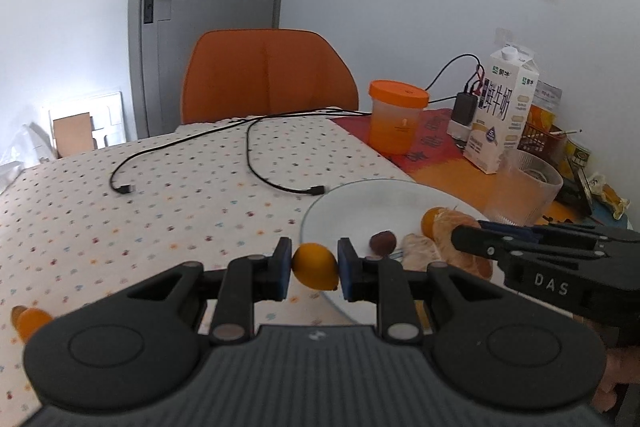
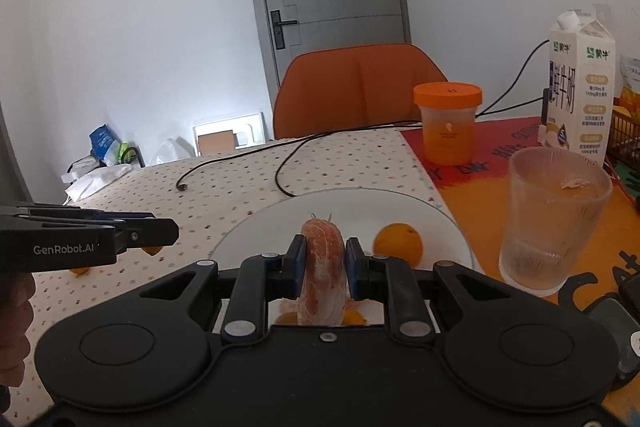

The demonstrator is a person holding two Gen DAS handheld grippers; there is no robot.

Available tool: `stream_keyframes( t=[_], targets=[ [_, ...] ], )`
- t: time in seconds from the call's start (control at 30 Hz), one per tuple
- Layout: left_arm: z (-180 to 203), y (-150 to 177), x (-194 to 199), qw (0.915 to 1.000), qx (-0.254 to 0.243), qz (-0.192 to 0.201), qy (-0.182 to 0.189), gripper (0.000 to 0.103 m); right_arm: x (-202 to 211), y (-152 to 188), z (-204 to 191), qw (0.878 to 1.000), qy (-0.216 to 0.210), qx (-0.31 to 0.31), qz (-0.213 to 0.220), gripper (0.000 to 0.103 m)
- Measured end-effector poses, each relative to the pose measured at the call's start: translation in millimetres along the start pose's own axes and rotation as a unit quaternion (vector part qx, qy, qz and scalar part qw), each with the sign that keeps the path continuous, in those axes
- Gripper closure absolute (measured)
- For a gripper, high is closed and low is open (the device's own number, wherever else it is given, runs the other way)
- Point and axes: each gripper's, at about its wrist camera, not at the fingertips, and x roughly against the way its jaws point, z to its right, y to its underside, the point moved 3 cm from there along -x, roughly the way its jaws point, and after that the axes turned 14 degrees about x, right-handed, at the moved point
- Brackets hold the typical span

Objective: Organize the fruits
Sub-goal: 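Lower both fruits onto the white plate and open both tools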

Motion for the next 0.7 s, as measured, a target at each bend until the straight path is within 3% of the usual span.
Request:
stream_keyframes(
  t=[0.4, 0.5, 0.7],
  targets=[
    [16.5, -2.0, -35.1, 0.9998, 0.001, -0.018, -0.002, 0.080, -15.7, 0.6, 21.5, 0.999, -0.012, -0.030, 0.005, 0.084],
    [15.4, -5.2, -40.1, 0.9998, 0.010, -0.014, -0.013, 0.074, -21.1, 0.3, 22.8, 0.999, -0.014, -0.032, 0.004, 0.084],
    [8.1, -7.2, -42.1, 0.9995, 0.014, -0.023, -0.014, 0.053, -31.6, 1.6, 28.6, 0.999, -0.014, -0.036, -0.003, 0.084]
  ],
)
